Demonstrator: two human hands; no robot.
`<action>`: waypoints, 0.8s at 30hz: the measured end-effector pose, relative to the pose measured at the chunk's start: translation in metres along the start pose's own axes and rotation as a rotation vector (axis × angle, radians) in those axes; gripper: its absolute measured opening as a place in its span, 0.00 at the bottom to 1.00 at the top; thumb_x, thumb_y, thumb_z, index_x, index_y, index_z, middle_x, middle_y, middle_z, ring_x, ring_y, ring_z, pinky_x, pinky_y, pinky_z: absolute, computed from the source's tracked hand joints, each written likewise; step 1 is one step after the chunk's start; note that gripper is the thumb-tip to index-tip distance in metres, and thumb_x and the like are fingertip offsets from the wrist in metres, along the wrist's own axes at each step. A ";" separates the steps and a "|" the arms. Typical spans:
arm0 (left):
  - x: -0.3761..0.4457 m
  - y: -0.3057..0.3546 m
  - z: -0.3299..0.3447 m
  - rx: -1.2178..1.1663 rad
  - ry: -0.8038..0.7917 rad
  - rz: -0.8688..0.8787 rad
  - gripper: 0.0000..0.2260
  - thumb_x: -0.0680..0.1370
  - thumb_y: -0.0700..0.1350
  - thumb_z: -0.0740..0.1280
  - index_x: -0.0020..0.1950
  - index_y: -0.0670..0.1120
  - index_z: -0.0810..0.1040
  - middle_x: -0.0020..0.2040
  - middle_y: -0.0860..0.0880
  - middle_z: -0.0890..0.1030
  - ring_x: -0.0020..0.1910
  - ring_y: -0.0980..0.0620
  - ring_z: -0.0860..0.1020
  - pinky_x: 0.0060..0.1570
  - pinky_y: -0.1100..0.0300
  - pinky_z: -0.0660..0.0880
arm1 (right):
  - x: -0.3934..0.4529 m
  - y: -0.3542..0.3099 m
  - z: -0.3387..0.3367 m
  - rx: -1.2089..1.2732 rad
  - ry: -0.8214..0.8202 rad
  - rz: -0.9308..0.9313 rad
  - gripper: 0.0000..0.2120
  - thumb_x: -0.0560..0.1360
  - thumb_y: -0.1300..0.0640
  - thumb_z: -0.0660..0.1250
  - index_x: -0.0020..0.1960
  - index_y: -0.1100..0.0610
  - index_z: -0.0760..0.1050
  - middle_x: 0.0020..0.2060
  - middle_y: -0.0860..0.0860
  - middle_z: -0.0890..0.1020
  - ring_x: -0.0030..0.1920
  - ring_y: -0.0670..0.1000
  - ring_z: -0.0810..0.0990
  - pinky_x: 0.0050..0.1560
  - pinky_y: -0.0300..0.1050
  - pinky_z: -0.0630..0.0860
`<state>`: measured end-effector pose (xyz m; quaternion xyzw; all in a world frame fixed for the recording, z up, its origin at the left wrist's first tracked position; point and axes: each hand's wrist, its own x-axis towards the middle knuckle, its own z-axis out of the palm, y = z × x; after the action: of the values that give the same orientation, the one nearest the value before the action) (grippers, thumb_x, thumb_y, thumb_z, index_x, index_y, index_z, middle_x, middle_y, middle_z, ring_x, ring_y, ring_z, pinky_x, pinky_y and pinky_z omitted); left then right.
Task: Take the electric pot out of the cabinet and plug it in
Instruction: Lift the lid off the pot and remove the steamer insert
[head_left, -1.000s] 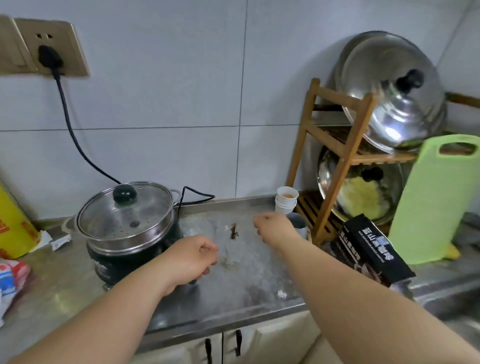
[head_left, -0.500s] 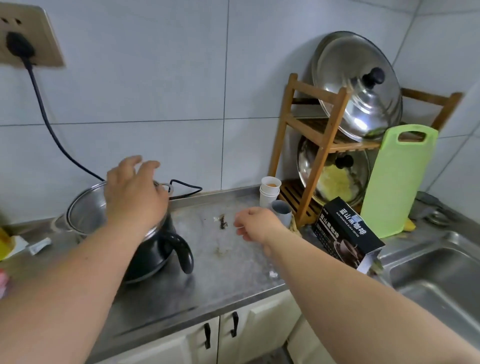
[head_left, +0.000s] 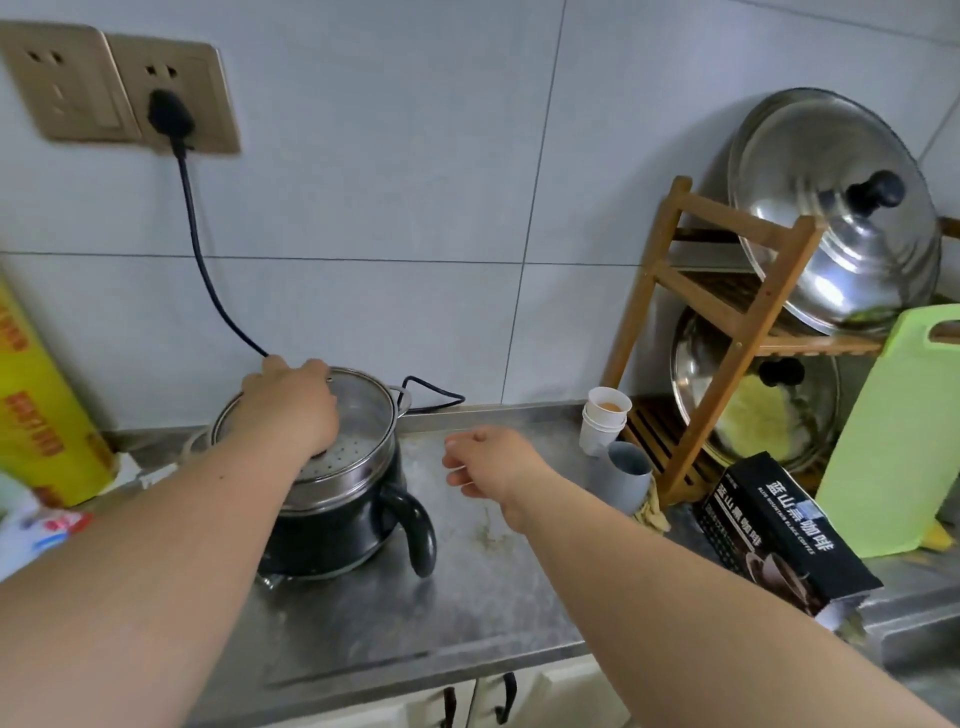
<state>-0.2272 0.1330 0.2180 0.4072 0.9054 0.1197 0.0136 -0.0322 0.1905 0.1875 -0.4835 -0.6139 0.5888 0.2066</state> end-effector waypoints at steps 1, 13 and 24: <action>0.001 -0.001 -0.004 -0.041 0.028 0.002 0.18 0.78 0.48 0.58 0.68 0.50 0.67 0.62 0.39 0.65 0.58 0.38 0.67 0.49 0.49 0.69 | 0.002 -0.004 0.002 0.010 -0.002 -0.014 0.09 0.75 0.59 0.60 0.37 0.53 0.74 0.38 0.51 0.78 0.34 0.48 0.76 0.39 0.41 0.73; -0.028 -0.034 -0.051 -0.269 0.300 0.037 0.16 0.77 0.49 0.60 0.65 0.55 0.70 0.60 0.44 0.70 0.60 0.42 0.71 0.58 0.51 0.69 | 0.069 -0.045 0.041 0.178 -0.027 0.131 0.09 0.77 0.55 0.57 0.41 0.58 0.69 0.27 0.54 0.69 0.23 0.49 0.65 0.25 0.37 0.66; -0.053 -0.068 -0.059 -0.250 0.341 -0.074 0.16 0.77 0.48 0.61 0.65 0.52 0.71 0.59 0.43 0.71 0.57 0.42 0.72 0.57 0.52 0.69 | 0.074 -0.040 0.052 0.105 -0.141 -0.031 0.13 0.73 0.64 0.55 0.33 0.58 0.73 0.16 0.50 0.71 0.19 0.47 0.63 0.18 0.36 0.57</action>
<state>-0.2488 0.0384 0.2557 0.3426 0.8870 0.2977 -0.0848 -0.1221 0.2315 0.1892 -0.4201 -0.6025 0.6494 0.1970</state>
